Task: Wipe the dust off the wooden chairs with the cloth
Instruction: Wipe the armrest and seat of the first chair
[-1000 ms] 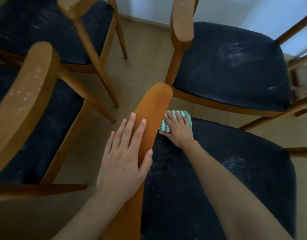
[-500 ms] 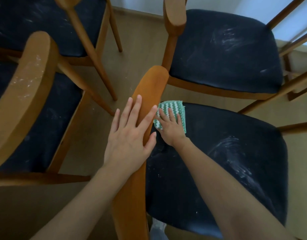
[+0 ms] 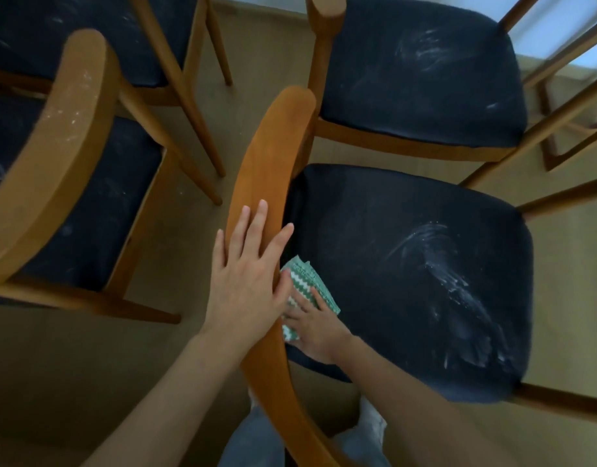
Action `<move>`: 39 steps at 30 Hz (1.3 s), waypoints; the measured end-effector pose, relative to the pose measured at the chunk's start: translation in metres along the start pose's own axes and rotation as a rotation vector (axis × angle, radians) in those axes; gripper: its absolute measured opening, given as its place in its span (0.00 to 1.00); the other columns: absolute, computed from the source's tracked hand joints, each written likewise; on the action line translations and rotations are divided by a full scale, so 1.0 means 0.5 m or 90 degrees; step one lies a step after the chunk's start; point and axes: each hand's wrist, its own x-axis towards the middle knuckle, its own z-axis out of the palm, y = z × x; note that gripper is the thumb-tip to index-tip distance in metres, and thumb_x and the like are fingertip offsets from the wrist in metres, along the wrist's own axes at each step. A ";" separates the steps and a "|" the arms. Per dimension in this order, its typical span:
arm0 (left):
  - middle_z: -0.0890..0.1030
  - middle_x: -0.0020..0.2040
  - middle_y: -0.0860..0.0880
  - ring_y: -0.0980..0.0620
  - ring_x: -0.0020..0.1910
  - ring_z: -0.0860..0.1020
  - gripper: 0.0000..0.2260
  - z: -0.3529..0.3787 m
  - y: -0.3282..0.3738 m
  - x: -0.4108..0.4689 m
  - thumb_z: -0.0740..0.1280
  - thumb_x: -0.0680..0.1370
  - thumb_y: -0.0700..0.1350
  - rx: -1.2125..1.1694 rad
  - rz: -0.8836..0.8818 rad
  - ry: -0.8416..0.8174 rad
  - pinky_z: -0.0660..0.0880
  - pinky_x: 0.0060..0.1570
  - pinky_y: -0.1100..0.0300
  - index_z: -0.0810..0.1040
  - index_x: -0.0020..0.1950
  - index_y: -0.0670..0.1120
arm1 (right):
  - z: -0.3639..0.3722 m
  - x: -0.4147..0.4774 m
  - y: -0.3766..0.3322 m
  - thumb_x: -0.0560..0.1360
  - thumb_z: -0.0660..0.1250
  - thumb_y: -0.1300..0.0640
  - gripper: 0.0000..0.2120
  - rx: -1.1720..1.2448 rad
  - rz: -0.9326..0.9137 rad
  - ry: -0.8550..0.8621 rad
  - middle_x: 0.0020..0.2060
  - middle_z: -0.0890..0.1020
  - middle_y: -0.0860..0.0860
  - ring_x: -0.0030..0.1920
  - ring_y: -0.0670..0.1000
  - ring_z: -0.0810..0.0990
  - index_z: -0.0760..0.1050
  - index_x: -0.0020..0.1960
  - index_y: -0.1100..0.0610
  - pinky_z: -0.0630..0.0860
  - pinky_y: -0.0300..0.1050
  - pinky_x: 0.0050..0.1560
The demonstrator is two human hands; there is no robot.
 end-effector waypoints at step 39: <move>0.55 0.77 0.46 0.45 0.76 0.53 0.28 0.006 0.003 0.166 0.57 0.73 0.51 0.064 -0.028 0.017 0.54 0.69 0.42 0.60 0.74 0.55 | -0.282 0.153 0.433 0.81 0.52 0.42 0.26 0.413 0.375 0.325 0.69 0.70 0.55 0.70 0.57 0.66 0.62 0.74 0.56 0.62 0.51 0.68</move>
